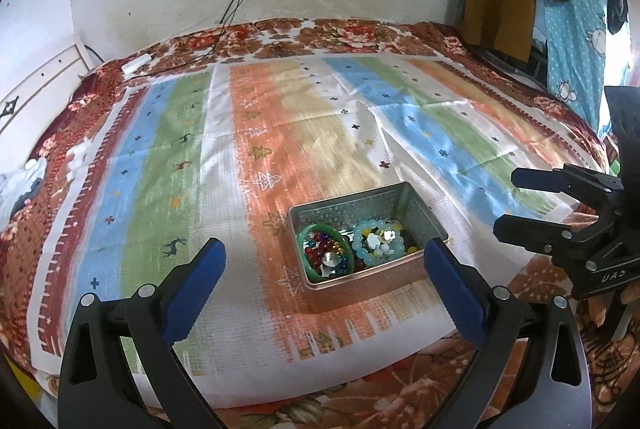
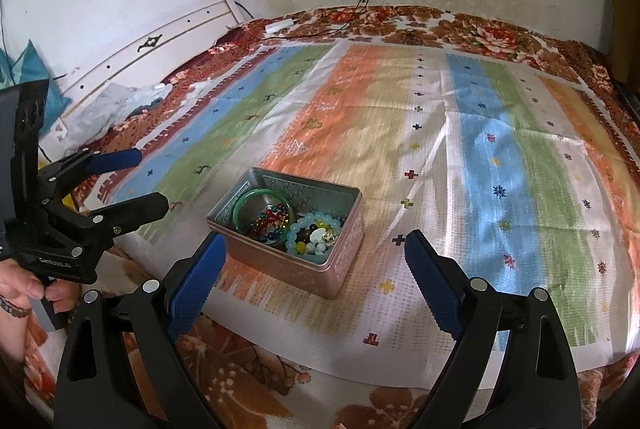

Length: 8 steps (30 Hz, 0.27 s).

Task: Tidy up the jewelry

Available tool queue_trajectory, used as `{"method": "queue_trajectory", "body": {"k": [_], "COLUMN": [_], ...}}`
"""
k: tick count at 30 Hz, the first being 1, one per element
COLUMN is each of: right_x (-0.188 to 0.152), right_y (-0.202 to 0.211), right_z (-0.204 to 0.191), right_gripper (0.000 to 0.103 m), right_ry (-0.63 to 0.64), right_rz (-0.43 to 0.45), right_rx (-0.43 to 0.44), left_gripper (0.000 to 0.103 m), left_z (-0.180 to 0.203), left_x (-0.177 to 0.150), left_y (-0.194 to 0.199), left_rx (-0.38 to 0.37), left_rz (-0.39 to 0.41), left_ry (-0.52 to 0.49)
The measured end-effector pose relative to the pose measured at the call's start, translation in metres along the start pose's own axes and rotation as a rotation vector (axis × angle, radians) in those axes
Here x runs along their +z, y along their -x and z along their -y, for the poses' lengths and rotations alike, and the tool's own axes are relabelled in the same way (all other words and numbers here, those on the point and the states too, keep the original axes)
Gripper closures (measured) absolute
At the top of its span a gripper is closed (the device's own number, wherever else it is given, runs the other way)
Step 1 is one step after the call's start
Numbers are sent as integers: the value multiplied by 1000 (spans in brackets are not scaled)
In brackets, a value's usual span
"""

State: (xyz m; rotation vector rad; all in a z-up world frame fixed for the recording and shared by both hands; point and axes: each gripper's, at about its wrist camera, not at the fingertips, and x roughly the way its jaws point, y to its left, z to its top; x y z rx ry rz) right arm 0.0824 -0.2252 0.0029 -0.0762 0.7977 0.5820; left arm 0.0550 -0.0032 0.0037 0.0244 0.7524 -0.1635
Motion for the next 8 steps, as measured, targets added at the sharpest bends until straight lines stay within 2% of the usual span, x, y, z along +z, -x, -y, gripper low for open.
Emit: {"method": "queue_trajectory", "body": {"k": [8], "right_x": [-1], "right_y": [-1], "right_z": [-1], "right_gripper": [12], "right_ry": [-4], "right_rz": [-2], "right_rx": [1], "left_gripper": [6], "left_z": [2], "left_x": [0], "left_y": [0], "left_rx": [-2], "left_rz": [0], "left_ry": [1]}}
